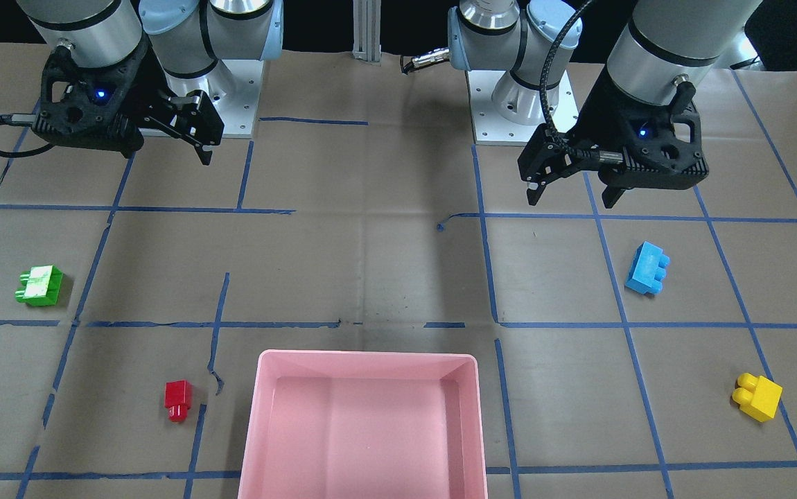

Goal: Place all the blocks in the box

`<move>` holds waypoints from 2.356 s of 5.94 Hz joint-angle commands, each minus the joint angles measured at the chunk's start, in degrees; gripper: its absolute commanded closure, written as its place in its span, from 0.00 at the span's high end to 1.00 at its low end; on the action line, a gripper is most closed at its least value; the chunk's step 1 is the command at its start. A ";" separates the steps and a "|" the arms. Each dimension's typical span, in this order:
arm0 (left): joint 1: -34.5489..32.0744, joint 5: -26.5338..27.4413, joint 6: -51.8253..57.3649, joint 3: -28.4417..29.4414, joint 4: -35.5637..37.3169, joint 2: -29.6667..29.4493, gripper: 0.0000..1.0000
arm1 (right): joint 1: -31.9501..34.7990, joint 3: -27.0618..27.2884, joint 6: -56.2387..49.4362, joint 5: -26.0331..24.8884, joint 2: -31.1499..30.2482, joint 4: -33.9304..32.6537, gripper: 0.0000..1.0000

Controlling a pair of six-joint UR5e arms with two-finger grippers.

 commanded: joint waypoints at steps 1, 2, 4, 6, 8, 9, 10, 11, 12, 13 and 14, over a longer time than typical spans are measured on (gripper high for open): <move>0.88 -0.07 0.09 -0.05 -0.09 0.28 0.99 | 0.00 0.00 -0.01 0.00 0.00 0.00 1.00; 2.01 0.10 2.53 -0.40 -0.26 0.29 0.99 | 0.00 0.00 -0.01 -0.09 0.00 -0.09 1.00; 7.36 1.41 11.65 -3.98 0.34 0.29 0.99 | 0.00 0.00 -0.01 -0.09 0.00 0.00 1.00; 12.27 5.52 21.91 -7.86 0.70 0.29 0.99 | -1.48 0.09 -2.27 -0.61 0.43 -0.09 1.00; 22.12 5.46 38.07 -14.42 8.03 -0.32 0.99 | -9.62 0.09 -12.70 -0.79 0.70 -0.27 1.00; 24.59 5.29 44.15 -19.25 16.00 -1.37 0.99 | -15.15 0.61 -21.62 -0.97 1.05 -0.18 1.00; 26.79 4.94 48.48 -23.82 24.52 -2.52 0.99 | -20.86 3.40 -27.20 -0.79 1.05 -0.52 1.00; 27.33 5.02 50.52 -26.83 28.09 -2.96 0.99 | -26.23 7.86 -34.47 -1.05 1.14 -6.44 1.00; 29.08 4.85 54.89 -29.64 30.04 -2.79 0.99 | -29.85 13.56 -40.38 -1.06 1.31 -13.73 1.00; 31.71 1.72 55.81 -33.32 32.58 -3.05 0.99 | -32.32 18.15 -43.57 -1.49 2.53 -21.72 1.00; 32.08 1.25 57.82 -37.62 38.00 -3.32 0.99 | -34.43 20.63 -44.30 -2.19 5.24 -27.19 1.00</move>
